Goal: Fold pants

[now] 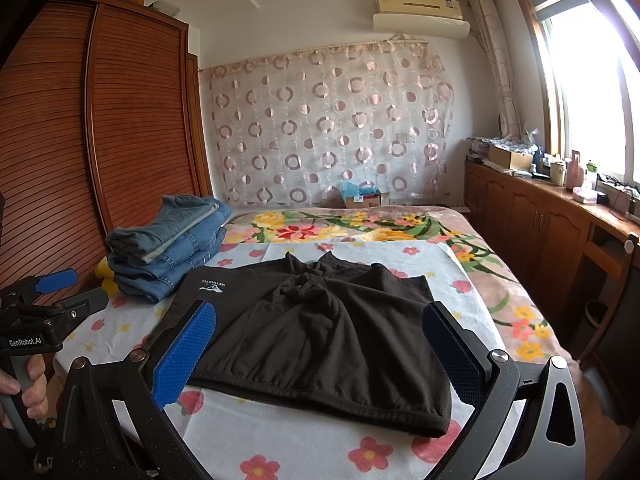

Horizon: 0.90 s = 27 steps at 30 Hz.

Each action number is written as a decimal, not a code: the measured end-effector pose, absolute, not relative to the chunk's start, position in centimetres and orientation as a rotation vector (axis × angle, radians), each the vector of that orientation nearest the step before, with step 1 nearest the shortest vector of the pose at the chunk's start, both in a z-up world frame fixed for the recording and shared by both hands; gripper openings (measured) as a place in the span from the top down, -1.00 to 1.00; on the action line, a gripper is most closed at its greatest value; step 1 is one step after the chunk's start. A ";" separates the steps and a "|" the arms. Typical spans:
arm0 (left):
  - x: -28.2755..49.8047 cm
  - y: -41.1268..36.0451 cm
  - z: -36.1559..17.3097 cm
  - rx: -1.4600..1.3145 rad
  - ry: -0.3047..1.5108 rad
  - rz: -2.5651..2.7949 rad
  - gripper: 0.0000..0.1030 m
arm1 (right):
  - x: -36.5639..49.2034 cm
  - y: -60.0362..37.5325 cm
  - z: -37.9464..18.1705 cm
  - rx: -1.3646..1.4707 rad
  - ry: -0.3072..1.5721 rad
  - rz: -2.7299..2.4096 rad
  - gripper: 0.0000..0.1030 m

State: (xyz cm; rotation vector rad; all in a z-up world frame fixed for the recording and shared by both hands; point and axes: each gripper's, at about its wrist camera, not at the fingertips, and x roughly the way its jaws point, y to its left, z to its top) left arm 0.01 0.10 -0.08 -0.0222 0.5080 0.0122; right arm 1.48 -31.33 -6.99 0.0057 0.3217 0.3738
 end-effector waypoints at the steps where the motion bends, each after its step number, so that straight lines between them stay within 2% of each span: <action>1: 0.0 0.1 -0.1 -0.022 0.508 0.012 -0.99 | 1.5 -31.3 -7.0 0.006 0.321 0.373 -1.00; 27: 0.1 -0.1 0.0 -0.019 0.512 0.009 -0.99 | 1.3 -31.1 -7.2 0.008 0.326 0.374 -1.00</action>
